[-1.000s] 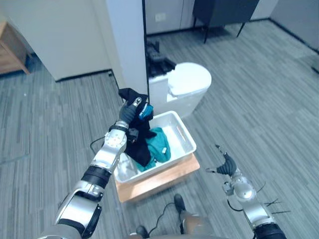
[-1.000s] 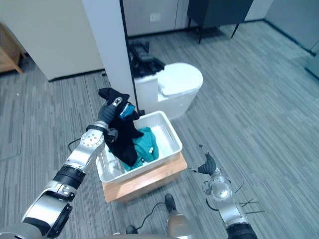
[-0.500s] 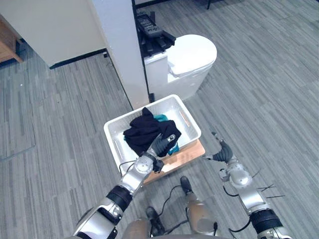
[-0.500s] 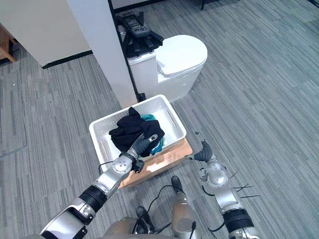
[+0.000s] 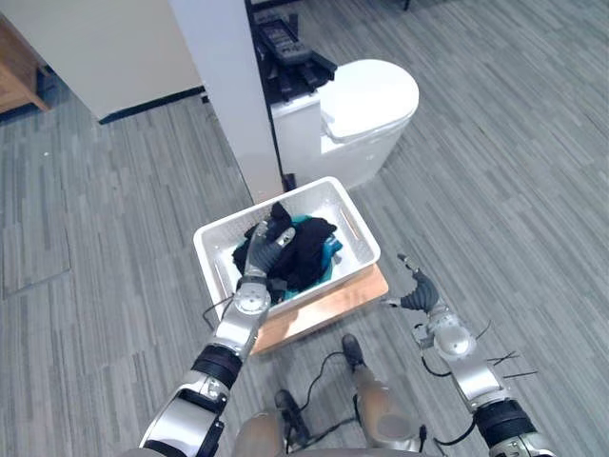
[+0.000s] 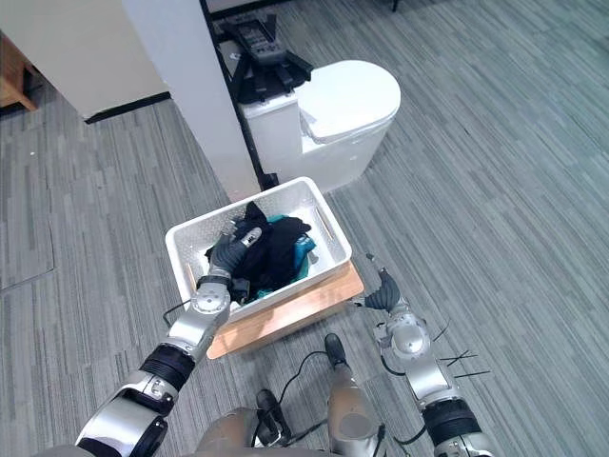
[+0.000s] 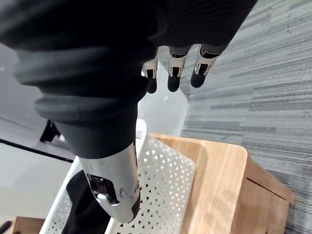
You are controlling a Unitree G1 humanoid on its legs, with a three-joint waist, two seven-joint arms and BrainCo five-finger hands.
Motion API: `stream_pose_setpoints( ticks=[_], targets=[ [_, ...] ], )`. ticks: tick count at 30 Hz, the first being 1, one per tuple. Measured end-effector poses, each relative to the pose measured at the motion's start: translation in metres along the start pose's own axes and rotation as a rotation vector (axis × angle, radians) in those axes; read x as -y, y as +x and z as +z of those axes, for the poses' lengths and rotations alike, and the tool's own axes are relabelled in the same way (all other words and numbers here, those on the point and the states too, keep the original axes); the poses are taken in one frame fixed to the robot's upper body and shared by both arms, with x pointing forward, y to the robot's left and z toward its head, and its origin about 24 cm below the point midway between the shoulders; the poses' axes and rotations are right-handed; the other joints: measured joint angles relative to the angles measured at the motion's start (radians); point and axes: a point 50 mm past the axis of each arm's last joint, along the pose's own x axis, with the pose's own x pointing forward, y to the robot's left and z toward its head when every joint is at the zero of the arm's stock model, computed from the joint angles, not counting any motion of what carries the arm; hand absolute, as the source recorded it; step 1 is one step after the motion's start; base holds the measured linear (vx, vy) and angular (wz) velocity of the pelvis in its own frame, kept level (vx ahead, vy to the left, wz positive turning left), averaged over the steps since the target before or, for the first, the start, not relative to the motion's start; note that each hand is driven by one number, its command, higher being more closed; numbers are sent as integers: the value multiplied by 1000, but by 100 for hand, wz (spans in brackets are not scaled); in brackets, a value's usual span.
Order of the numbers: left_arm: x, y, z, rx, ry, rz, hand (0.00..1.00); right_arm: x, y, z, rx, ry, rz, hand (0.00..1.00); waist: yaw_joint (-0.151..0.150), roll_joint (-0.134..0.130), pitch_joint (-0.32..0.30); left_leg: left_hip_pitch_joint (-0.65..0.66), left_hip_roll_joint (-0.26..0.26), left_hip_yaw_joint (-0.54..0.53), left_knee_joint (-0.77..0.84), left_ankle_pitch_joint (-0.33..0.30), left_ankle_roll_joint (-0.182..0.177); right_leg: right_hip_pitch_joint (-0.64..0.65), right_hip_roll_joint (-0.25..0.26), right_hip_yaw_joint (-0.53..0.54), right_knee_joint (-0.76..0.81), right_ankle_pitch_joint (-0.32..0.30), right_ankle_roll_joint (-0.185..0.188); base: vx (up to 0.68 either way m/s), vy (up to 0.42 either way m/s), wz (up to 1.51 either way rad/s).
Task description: Tidy the bed and pick cloth on bed and put in laundry
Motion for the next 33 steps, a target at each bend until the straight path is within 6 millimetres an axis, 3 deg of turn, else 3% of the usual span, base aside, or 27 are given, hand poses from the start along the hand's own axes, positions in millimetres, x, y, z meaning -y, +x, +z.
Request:
stream_pose_setpoints(
  ticks=[2, 8, 11, 13, 15, 16, 17, 19, 23, 28, 33],
  targets=[
    [-9, -16, -4, -2, -41, -17, 0, -4, -10, -33, -132, 50, -1, 0, 23, 2, -37, 47, -7, -17, -60, 24, -6, 34, 0, -33, -1, -14, 0, 69, -35, 28],
    [-32, -39, -13, -25, -145, 21, 0, -7, -23, -69, -288, 125, -10, 0, 35, 1, -121, 92, -16, -36, -113, 45, -1, 68, -5, -70, -1, -29, 5, 17, 14, 16],
    [-53, -55, -31, -107, -286, 138, 0, -11, -34, -95, -431, 248, -55, 0, 48, 2, -144, 110, -29, -54, -140, 59, 4, 83, -15, -84, -4, -36, 11, -9, 12, 15],
    [-64, -70, -55, -221, -315, 209, 0, -11, -47, -115, -528, 330, -111, 0, 50, 2, -161, 115, -35, -65, -148, 62, 7, 94, -22, -102, -4, -48, 15, -22, 7, 24],
    [-79, -99, -97, -437, -293, 299, 0, -10, -59, -133, -623, 428, -195, 0, 57, 2, -174, 133, -41, -78, -176, 73, 7, 102, -26, -110, -4, -55, 15, -10, -10, 12],
    [-86, -122, -122, -575, -284, 344, 0, -10, -67, -141, -657, 473, -238, 0, 59, -2, -181, 137, -44, -84, -187, 74, 5, 103, -27, -117, -5, -57, 16, -14, -7, 9],
    [-89, -135, -134, -648, -280, 359, 0, -11, -70, -144, -670, 499, -256, 0, 62, -4, -185, 139, -44, -85, -193, 77, 3, 103, -28, -120, -5, -58, 15, -22, -15, 9],
    [-96, -191, -174, -938, -282, 401, 0, -14, -81, -155, -719, 568, -291, 0, 80, -22, -193, 145, -46, -91, -209, 86, 6, 105, -28, -127, -5, -65, 20, -13, -22, 9],
    [-91, -275, -205, -1324, -258, 351, 0, -23, -86, -160, -756, 675, -320, 0, 86, -40, -205, 161, -53, -107, -232, 99, 9, 117, -33, -146, -5, -72, 24, 5, -14, 14],
    [-93, -300, -210, -1493, -190, 272, 0, -46, -86, -158, -810, 739, -235, 0, 105, -29, -207, 175, -61, -107, -240, 100, 7, 130, -35, -154, -6, -73, 25, -11, -5, 5],
    [-91, -294, -210, -1487, -184, 236, 0, -70, -93, -158, -884, 775, -154, 0, 103, -27, -207, 178, -60, -107, -241, 100, 7, 132, -35, -157, -9, -76, 25, -6, -4, 0]
  ],
)
